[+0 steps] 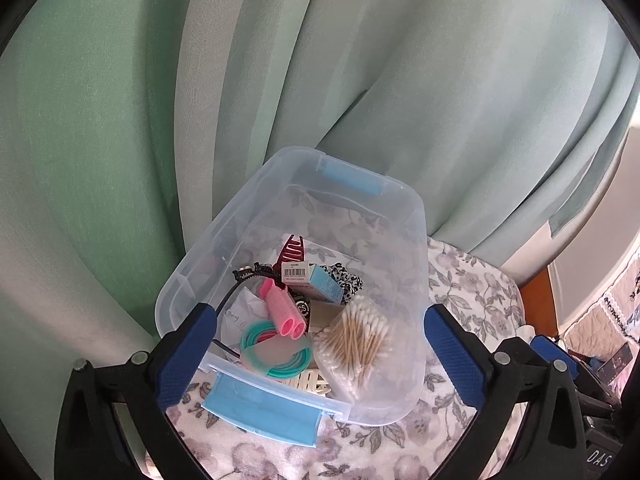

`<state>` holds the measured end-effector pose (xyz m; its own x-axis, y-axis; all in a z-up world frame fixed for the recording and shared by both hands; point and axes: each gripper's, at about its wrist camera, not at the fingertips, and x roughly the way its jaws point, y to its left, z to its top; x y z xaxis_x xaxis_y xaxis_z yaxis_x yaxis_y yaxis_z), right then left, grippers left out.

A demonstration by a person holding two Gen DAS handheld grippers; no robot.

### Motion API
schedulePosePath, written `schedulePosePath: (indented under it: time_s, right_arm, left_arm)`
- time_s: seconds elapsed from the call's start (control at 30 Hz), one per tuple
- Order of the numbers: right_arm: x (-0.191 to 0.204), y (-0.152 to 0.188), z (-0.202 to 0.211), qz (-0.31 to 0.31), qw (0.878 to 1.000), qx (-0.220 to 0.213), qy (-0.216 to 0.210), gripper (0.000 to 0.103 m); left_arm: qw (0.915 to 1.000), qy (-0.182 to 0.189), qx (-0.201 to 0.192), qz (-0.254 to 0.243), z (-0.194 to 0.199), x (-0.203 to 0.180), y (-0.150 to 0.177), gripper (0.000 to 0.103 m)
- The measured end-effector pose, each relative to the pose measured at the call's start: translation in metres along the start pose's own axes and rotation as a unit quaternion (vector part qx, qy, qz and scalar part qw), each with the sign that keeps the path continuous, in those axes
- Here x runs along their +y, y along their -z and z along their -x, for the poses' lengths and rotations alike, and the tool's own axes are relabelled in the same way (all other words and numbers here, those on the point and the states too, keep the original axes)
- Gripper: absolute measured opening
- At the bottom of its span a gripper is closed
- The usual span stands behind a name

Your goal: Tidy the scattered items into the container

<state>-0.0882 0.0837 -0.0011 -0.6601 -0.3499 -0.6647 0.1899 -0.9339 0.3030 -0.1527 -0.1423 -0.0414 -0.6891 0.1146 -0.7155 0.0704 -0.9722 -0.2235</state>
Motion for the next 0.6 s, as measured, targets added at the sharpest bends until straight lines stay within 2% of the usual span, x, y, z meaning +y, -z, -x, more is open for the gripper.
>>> schedulePosePath:
  time_s: [0.3, 0.6]
  right_arm:
    - [-0.009, 0.008, 0.011, -0.015, 1.0, 0.016, 0.019, 0.103]
    - [-0.013, 0.016, 0.027, -0.021, 0.998, 0.026, 0.056, 0.103]
  left_arm:
    - [0.9994, -0.013, 0.004, -0.031, 0.01, -0.014, 0.006, 0.103]
    - [0.9978, -0.022, 0.021, -0.058, 0.014, -0.028, 0.012, 0.103]
